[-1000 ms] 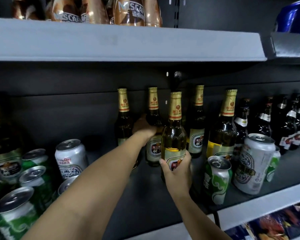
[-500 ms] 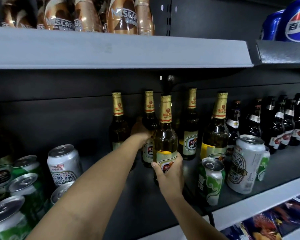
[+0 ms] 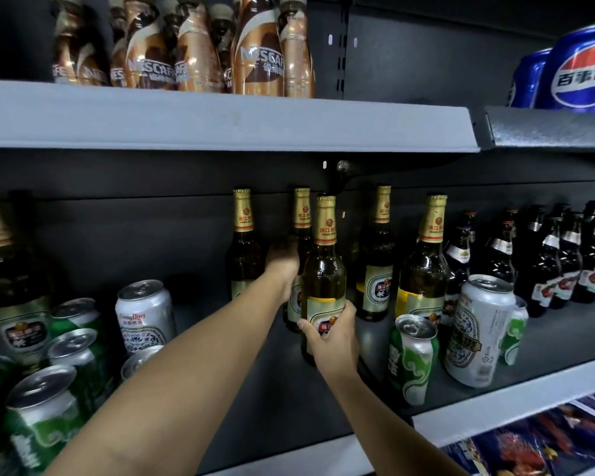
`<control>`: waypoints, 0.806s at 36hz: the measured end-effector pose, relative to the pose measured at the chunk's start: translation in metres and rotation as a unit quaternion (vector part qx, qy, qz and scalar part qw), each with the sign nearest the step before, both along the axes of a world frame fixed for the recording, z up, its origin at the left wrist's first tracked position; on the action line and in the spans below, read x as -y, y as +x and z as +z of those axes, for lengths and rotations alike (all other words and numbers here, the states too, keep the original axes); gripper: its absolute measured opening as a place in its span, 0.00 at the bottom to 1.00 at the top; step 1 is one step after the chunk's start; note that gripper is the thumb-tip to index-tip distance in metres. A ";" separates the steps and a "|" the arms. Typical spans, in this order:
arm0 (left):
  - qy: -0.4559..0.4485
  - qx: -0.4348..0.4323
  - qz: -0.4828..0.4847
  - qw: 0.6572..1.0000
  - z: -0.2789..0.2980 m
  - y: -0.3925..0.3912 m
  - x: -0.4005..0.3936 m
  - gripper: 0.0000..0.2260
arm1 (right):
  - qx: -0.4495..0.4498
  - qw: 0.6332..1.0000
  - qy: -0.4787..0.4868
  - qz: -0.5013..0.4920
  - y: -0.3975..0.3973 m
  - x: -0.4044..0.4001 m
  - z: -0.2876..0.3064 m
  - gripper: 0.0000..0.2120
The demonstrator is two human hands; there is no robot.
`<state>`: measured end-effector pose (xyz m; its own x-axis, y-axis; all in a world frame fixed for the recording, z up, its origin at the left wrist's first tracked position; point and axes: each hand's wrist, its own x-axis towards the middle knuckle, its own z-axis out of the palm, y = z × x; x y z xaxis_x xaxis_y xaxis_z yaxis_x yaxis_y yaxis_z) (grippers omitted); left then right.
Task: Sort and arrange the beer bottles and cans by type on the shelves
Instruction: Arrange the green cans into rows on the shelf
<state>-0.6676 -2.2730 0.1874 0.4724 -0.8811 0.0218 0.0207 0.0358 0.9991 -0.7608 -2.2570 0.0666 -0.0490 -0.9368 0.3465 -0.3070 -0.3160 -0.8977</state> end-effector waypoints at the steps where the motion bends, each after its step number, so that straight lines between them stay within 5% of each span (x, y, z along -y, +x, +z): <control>1: -0.017 0.013 0.029 0.999 -0.002 0.000 -0.003 0.22 | 0.000 1.000 0.001 0.001 0.001 0.001 0.001 0.39; 4: -0.080 0.073 0.108 0.988 -0.005 0.002 -0.015 0.20 | 0.008 1.000 0.008 0.010 0.007 0.005 0.001 0.38; 10: -0.018 0.236 -0.018 0.971 -0.008 0.001 -0.045 0.30 | -0.012 1.000 -0.001 0.003 0.013 0.007 -0.003 0.40; 13: -0.018 0.280 0.018 0.960 -0.010 0.000 -0.050 0.33 | -0.087 0.991 -0.085 -0.052 0.008 -0.007 0.002 0.42; 16: -0.074 0.304 0.143 0.939 -0.009 -0.008 -0.057 0.25 | -0.075 0.962 -0.231 -0.125 -0.002 -0.025 0.024 0.30; 20: -0.194 0.407 0.228 0.863 -0.006 -0.026 -0.066 0.13 | -0.006 0.927 -0.318 -0.201 -0.030 -0.024 0.076 0.20; 25: -0.241 0.462 0.118 0.845 -0.009 -0.062 -0.062 0.08 | 0.021 0.936 -0.222 -0.272 -0.095 0.014 0.122 0.24; 29: -0.235 0.460 0.053 0.855 -0.012 -0.078 -0.056 0.03 | -0.047 0.983 -0.063 -0.164 -0.130 0.047 0.135 0.28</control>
